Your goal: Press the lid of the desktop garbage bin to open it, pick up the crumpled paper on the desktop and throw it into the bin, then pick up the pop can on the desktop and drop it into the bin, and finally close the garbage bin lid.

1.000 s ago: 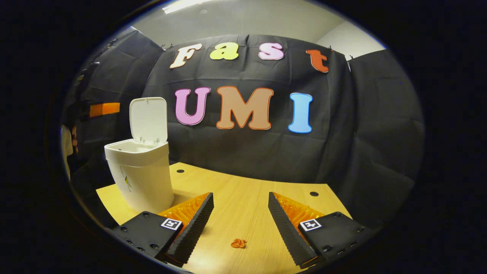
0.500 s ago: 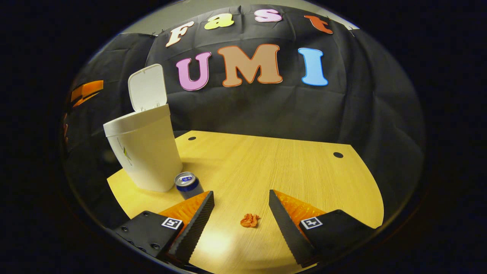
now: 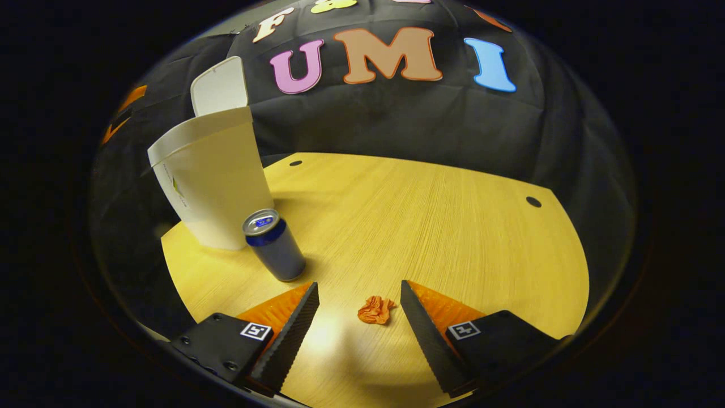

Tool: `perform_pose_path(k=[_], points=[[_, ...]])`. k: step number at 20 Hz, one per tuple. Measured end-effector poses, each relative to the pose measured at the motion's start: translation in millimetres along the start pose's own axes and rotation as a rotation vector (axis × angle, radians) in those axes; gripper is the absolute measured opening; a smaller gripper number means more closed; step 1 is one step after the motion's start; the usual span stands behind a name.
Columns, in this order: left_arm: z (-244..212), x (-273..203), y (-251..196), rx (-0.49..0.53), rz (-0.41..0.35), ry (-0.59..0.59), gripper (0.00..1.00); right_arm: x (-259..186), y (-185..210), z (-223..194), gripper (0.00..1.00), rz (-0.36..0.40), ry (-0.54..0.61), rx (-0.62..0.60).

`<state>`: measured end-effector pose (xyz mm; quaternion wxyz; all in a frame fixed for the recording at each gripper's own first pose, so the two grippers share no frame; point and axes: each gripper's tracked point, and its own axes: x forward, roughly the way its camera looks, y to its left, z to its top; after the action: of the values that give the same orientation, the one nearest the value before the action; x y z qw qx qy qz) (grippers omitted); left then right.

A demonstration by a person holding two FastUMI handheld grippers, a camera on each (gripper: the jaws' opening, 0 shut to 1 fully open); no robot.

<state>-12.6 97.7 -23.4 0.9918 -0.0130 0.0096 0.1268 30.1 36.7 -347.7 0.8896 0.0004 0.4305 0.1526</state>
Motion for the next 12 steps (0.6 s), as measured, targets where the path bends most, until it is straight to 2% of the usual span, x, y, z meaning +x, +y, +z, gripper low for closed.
perform_pose_path(k=[1, 5, 6, 7, 9, 12], points=[[0.0, -0.8, 3.6, 0.012, 0.012, 0.0, 0.96, 7.6, -2.5, -5.4, 0.97, 0.003, 0.029, 0.0], [-1.4, -6.9, 24.6, 0.057, 0.075, 0.013, 0.96, 31.2, -9.0, -25.5, 0.99, 0.0, 0.131, -0.004], [-1.7, -7.5, 28.8, 0.064, 0.088, 0.018, 0.99, 34.2, -10.0, -28.6, 0.97, -0.001, 0.15, -0.006], [-2.7, -9.2, 33.5, 0.07, 0.1, 0.021, 0.95, 37.3, -10.0, -31.2, 0.97, -0.001, 0.166, -0.009], [-3.1, -9.4, 36.9, 0.08, 0.121, 0.028, 0.96, 41.1, -8.0, -35.3, 0.96, 0.004, 0.19, -0.02], [-2.1, -12.8, 45.5, 0.093, 0.136, 0.03, 0.96, 45.8, -3.3, -39.7, 0.87, 0.013, 0.213, -0.021]])
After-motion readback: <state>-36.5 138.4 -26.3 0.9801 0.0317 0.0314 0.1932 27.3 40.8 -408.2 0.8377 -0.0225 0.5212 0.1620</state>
